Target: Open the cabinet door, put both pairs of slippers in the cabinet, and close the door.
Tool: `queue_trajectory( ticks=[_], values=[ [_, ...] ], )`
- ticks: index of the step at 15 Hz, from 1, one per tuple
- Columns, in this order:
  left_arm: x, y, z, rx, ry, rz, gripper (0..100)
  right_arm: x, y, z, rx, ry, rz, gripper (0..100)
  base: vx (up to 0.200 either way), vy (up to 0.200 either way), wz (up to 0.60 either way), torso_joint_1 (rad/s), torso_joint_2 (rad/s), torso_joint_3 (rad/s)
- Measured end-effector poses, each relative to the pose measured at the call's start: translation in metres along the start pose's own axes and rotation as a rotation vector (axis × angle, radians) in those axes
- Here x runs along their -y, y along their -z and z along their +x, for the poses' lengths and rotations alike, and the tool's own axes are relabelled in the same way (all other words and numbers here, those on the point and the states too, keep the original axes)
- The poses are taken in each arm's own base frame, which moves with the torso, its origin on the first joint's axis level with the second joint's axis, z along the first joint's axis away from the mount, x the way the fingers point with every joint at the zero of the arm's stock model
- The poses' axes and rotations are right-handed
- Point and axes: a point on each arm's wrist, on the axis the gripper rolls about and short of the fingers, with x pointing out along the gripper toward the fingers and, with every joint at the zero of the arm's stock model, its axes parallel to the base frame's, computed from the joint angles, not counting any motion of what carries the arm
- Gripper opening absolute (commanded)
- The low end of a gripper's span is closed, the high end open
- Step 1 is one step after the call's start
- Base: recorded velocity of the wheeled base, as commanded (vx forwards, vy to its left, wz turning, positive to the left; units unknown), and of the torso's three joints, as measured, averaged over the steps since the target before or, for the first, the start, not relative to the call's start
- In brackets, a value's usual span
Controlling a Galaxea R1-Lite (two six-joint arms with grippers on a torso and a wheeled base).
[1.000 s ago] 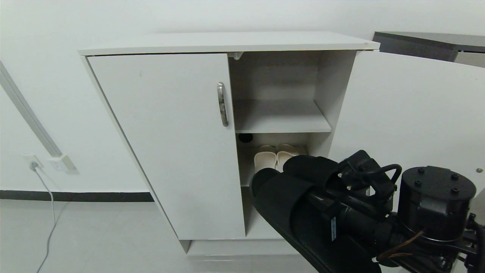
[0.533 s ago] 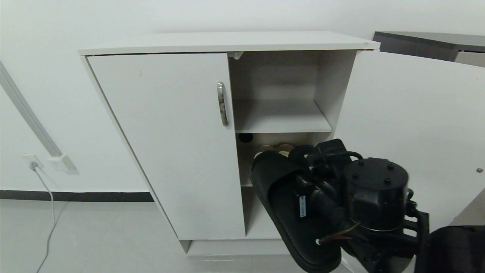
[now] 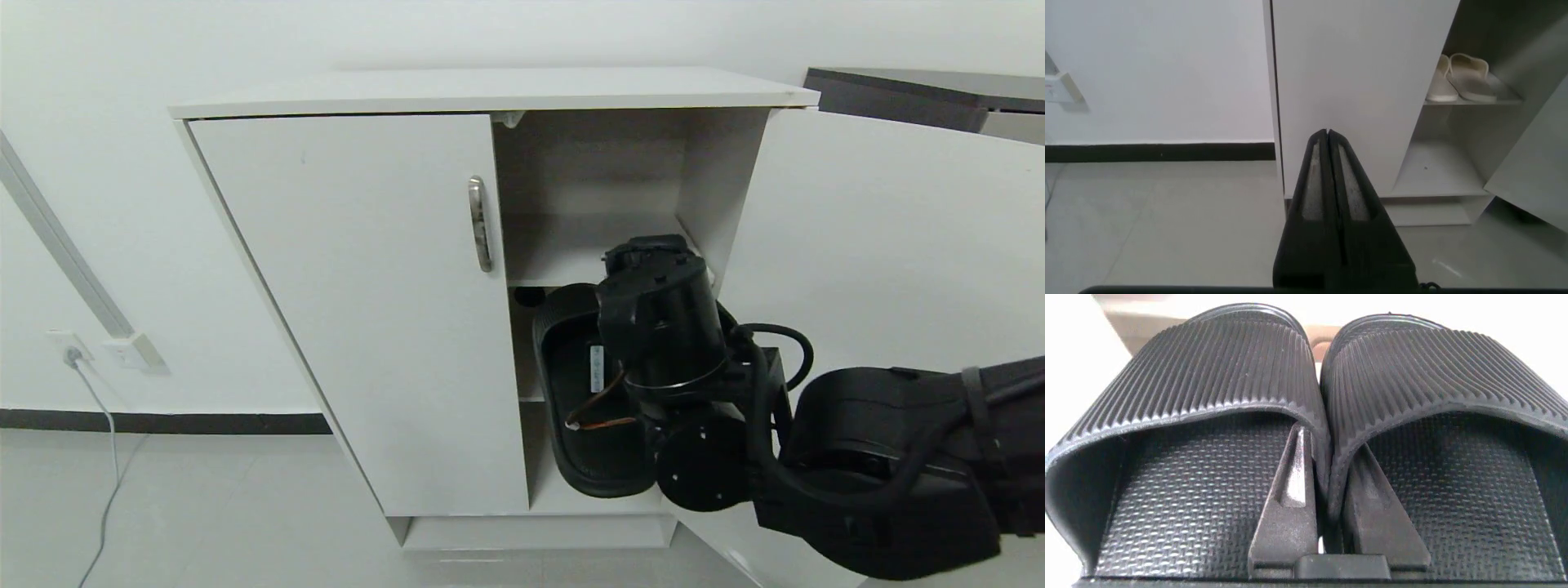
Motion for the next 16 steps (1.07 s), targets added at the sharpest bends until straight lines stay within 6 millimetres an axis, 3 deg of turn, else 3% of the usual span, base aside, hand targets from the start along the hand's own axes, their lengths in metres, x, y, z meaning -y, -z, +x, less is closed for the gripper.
queue_trajectory(
  ticks=[4,11,16],
  values=[
    [0.0,0.0,0.0,0.0,0.001,0.001,0,-0.001,-0.007,0.018,0.017,0.035,0.008,0,0.0,0.0,0.0,0.0,0.0,0.0],
    [0.0,0.0,0.0,-0.001,0.001,0.002,0,0.0,-0.008,0.025,0.025,0.049,0.0,0,0.0,0.0,0.0,0.0,0.0,0.0],
    [0.0,0.0,0.0,0.0,0.001,0.001,0,0.0,-0.01,0.026,0.04,0.046,-0.006,0,0.2,0.0,0.0,0.001,0.0,0.004]
  ],
)
